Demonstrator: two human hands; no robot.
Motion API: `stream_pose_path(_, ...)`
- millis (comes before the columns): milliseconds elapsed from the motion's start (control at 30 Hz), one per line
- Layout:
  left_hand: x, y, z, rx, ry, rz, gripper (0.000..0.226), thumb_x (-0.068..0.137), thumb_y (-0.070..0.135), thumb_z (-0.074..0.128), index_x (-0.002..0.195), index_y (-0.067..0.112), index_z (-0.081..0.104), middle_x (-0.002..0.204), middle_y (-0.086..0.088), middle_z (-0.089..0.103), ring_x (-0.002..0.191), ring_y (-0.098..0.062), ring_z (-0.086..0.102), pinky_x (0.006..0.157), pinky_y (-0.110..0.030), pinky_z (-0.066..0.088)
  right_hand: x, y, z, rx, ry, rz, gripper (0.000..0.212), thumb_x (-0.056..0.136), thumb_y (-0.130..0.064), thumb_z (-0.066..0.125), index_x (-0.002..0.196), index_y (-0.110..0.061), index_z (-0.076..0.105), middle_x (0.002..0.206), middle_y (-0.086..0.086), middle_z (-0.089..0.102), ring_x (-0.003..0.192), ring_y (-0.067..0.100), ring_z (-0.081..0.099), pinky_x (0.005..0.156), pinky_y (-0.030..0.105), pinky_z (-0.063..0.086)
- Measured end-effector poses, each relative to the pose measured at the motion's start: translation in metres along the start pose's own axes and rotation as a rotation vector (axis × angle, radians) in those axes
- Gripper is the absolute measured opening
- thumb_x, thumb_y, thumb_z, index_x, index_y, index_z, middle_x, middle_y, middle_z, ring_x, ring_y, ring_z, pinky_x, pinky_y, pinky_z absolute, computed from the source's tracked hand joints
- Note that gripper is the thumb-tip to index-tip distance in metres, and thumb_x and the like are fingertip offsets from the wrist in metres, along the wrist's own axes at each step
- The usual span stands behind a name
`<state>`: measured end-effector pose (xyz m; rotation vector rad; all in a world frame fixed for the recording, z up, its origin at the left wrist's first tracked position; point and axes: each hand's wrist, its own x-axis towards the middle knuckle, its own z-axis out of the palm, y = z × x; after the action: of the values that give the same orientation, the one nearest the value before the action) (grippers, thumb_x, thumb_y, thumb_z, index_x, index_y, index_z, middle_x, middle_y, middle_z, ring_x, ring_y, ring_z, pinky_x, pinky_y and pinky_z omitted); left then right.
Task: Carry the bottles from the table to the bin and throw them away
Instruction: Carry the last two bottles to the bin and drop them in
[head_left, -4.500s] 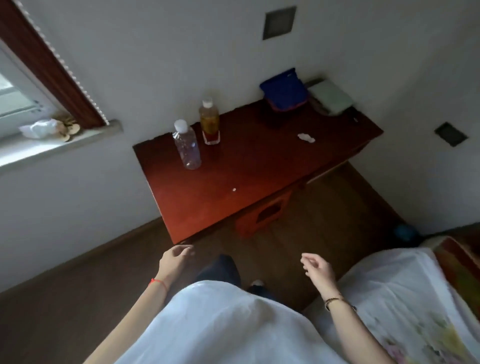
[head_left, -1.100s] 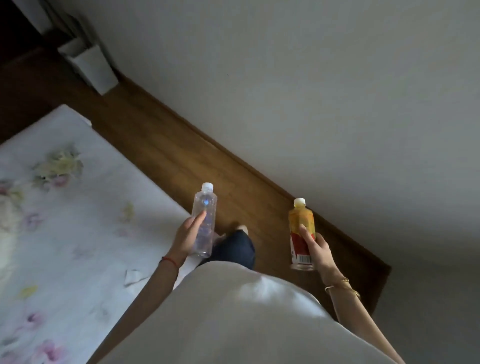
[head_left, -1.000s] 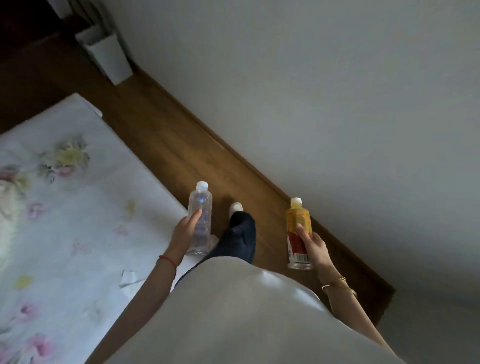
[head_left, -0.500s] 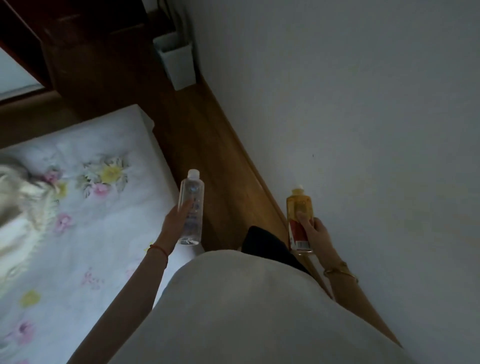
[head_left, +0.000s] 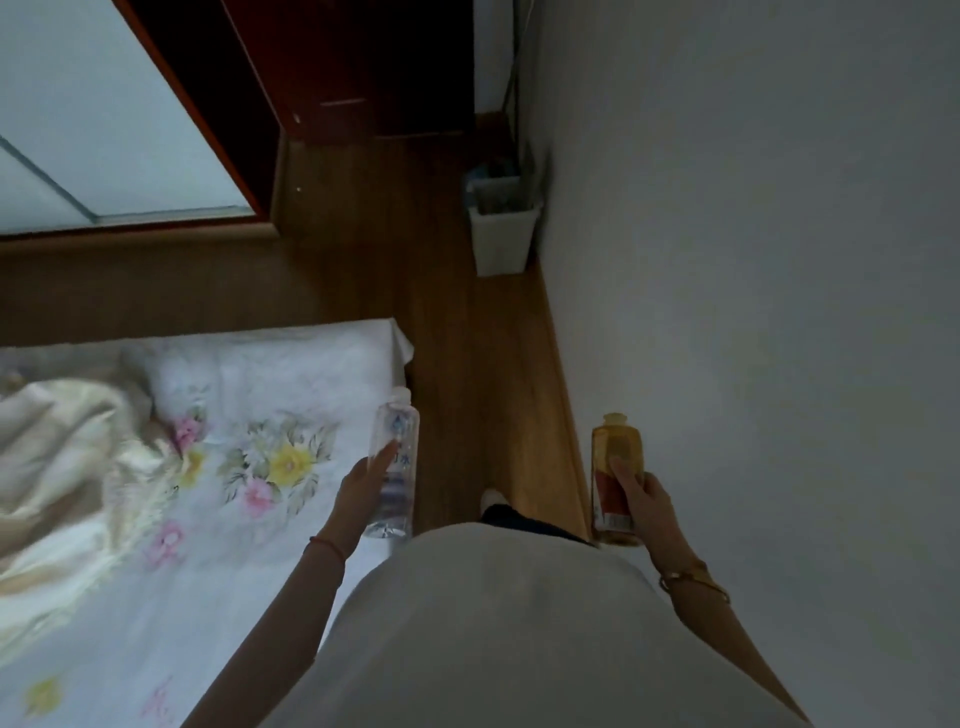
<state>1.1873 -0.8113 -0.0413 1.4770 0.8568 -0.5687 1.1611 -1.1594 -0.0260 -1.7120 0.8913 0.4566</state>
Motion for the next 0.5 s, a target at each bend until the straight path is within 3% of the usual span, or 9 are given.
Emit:
stream_pose_path(67,0.016,0.05,0.002,-0.061,0.036,0.031,0.047,0.079,0.053,0.068,0.104,0.015,0.057,0.106,-0.025,0.067,0.087,-0.042,0.068,0.087,-0.056,0.055,0.034,-0.059,0.01,-0.054,-0.058,-0.05,0.053,0.081,-0.061,0.058,0.104,-0.013,0.053,0.108,0.016,0.064,0.098,0.034,0.064,0.092,0.048,0.052)
stream_pose_path(133,0.033,0.088,0.003,-0.111,0.069,0.073,0.033,0.089,0.042,0.062,0.104,0.013,0.056,0.095,-0.02,0.068,0.075,-0.037,0.068,0.079,-0.05,0.058,0.063,-0.108,0.024,-0.106,-0.106,-0.09,0.077,0.058,-0.083,0.057,0.098,-0.017,0.054,0.103,0.014,0.065,0.094,0.033,0.066,0.089,0.048,0.054)
stream_pose_path(200,0.053,0.119,0.003,-0.148,0.093,0.086,0.031,0.092,0.041,0.059,0.106,0.013,0.056,0.09,-0.017,0.069,0.071,-0.033,0.069,0.076,-0.046,0.06,0.097,-0.144,0.038,-0.149,-0.146,-0.095,0.088,0.04,-0.092,0.055,0.092,-0.021,0.053,0.101,0.015,0.066,0.091,0.034,0.067,0.088,0.05,0.055)
stream_pose_path(367,0.125,0.179,0.008,-0.202,0.133,0.025,0.041,0.092,0.044,0.057,0.114,0.01,0.054,0.097,-0.018,0.068,0.077,-0.035,0.069,0.071,-0.041,0.06,0.176,-0.214,0.075,-0.196,-0.213,-0.069,0.09,0.048,-0.088,0.058,0.099,-0.014,0.056,0.104,0.017,0.068,0.091,0.035,0.069,0.088,0.05,0.055)
stream_pose_path(433,0.158,0.212,0.011,-0.234,0.14,-0.004,0.041,0.091,0.045,0.058,0.113,0.01,0.054,0.101,-0.02,0.066,0.079,-0.035,0.068,0.069,-0.04,0.059,0.2,-0.247,0.091,-0.193,-0.21,-0.054,0.066,0.075,-0.069,0.058,0.105,-0.01,0.054,0.112,0.02,0.065,0.094,0.034,0.065,0.09,0.046,0.053)
stream_pose_path(500,0.193,0.254,0.008,-0.258,0.141,-0.008,0.041,0.092,0.044,0.056,0.113,0.009,0.053,0.1,-0.02,0.065,0.078,-0.033,0.067,0.066,-0.039,0.057,0.234,-0.282,0.106,-0.186,-0.186,-0.041,0.052,0.085,-0.057,0.056,0.107,-0.009,0.053,0.116,0.022,0.063,0.095,0.033,0.062,0.091,0.045,0.05)
